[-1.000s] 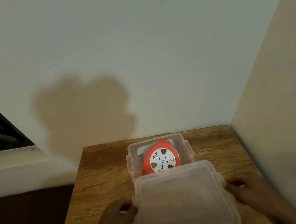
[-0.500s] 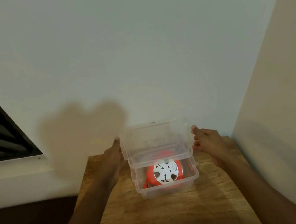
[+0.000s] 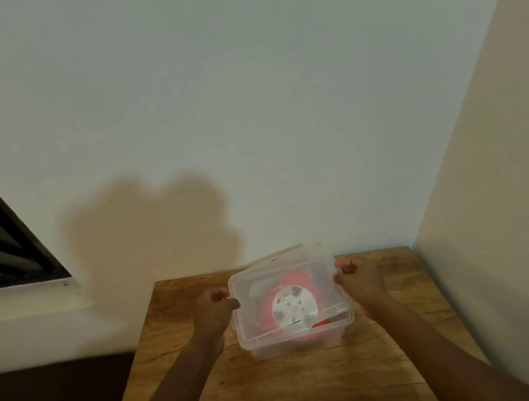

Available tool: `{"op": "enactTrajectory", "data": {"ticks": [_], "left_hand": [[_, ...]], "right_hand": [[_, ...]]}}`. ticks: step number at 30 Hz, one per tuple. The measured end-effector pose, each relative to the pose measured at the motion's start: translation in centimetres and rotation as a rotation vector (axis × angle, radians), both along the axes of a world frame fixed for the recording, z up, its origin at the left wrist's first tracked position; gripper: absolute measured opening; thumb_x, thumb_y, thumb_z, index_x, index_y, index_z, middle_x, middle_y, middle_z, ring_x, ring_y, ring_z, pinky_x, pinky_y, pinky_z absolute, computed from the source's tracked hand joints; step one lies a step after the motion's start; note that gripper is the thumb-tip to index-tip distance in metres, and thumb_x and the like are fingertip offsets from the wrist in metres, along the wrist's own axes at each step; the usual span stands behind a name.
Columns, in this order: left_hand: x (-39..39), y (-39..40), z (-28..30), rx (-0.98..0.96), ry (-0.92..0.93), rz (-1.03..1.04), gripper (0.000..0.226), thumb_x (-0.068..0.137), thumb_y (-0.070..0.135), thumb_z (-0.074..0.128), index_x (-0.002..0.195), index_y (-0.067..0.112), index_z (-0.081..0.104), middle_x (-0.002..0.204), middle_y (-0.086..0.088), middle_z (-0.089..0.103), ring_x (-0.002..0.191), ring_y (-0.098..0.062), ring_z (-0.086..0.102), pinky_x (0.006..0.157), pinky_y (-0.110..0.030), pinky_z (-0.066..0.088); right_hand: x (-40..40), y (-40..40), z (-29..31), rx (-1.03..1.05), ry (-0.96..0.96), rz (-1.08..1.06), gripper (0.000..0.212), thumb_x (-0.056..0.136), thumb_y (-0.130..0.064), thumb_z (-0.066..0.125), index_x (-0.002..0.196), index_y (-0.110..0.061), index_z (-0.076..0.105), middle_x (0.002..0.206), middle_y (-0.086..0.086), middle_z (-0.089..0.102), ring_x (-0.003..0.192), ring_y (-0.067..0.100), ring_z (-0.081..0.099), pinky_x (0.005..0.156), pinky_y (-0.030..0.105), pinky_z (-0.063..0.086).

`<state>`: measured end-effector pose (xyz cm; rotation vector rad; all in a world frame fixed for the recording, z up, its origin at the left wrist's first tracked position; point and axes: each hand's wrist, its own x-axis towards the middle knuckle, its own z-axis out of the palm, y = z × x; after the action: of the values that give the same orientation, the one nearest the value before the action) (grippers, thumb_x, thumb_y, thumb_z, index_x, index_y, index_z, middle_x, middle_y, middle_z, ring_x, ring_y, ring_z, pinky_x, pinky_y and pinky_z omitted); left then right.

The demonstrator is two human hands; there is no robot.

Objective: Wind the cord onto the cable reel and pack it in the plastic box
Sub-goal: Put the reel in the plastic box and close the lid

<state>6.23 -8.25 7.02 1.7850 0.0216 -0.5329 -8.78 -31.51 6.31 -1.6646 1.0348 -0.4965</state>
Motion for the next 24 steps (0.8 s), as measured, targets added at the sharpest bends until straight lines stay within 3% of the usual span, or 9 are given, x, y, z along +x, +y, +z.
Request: {"op": "enactTrajectory", "data": {"ticks": [4,6,9,13,15,19,24], "left_hand": [[0.1,0.1,-1.3,0.039,-0.041,-0.037,0.033,0.08,-0.012,0.071,0.101,0.013,0.062,0.112,-0.012,0.062,0.108,-0.033,0.059,0.076,-0.039,0.057],[0.1,0.0,-1.9,0.056,-0.059,-0.041,0.037,0.081,-0.013,0.07,0.11,0.009,0.062,0.116,-0.012,0.061,0.112,-0.032,0.058,0.085,-0.043,0.057],[0.0,-0.2,-2.5,0.073,-0.084,-0.032,0.039,0.081,-0.015,0.07,0.109,0.01,0.063,0.114,-0.008,0.063,0.112,-0.028,0.059,0.079,-0.036,0.055],[-0.2,0.4,-3.3,0.093,-0.192,-0.029,0.031,0.084,-0.009,0.073,0.104,0.013,0.065,0.107,-0.003,0.066,0.107,-0.024,0.064,0.07,-0.024,0.053],[-0.1,0.8,-3.8,0.103,-0.206,-0.043,0.026,0.087,-0.005,0.073,0.105,0.012,0.066,0.107,-0.004,0.068,0.105,-0.026,0.067,0.073,-0.027,0.056],[0.2,1.4,-4.5,0.056,-0.052,-0.097,0.023,0.094,0.003,0.069,0.116,0.01,0.067,0.112,-0.012,0.072,0.098,-0.03,0.072,0.074,-0.041,0.065],[-0.2,1.8,-4.9,-0.091,0.173,-0.043,0.022,0.094,0.004,0.068,0.111,0.018,0.067,0.111,-0.012,0.073,0.098,-0.033,0.073,0.066,-0.038,0.064]], "right_hand": [[-0.6,0.4,-1.0,-0.106,0.068,0.035,0.024,0.077,0.0,0.068,0.079,-0.023,0.067,0.084,-0.001,0.072,0.073,0.012,0.068,0.055,0.025,0.057],[-0.7,0.4,-1.1,-0.156,0.112,0.062,0.024,0.078,-0.002,0.067,0.092,-0.021,0.069,0.096,0.001,0.072,0.079,0.014,0.067,0.058,0.023,0.055],[-1.1,0.2,-1.7,-0.199,0.193,0.082,0.036,0.081,-0.007,0.069,0.117,-0.011,0.065,0.11,0.006,0.069,0.086,0.017,0.064,0.066,0.024,0.053],[-2.0,0.2,-2.3,-0.156,0.182,0.074,0.031,0.084,-0.01,0.069,0.115,-0.012,0.066,0.108,0.006,0.07,0.084,0.018,0.066,0.071,0.033,0.057],[-2.3,0.3,-2.7,-0.128,0.173,0.08,0.03,0.085,-0.01,0.07,0.114,-0.013,0.066,0.108,0.004,0.07,0.085,0.018,0.067,0.07,0.034,0.059],[-2.9,0.2,-3.3,0.007,0.11,0.036,0.023,0.083,-0.011,0.073,0.104,-0.017,0.066,0.103,0.004,0.07,0.084,0.019,0.069,0.071,0.041,0.061],[-3.4,-0.7,-3.1,0.237,0.028,0.035,0.036,0.079,-0.012,0.078,0.109,-0.019,0.061,0.105,0.006,0.068,0.086,0.027,0.07,0.068,0.048,0.061]]}}
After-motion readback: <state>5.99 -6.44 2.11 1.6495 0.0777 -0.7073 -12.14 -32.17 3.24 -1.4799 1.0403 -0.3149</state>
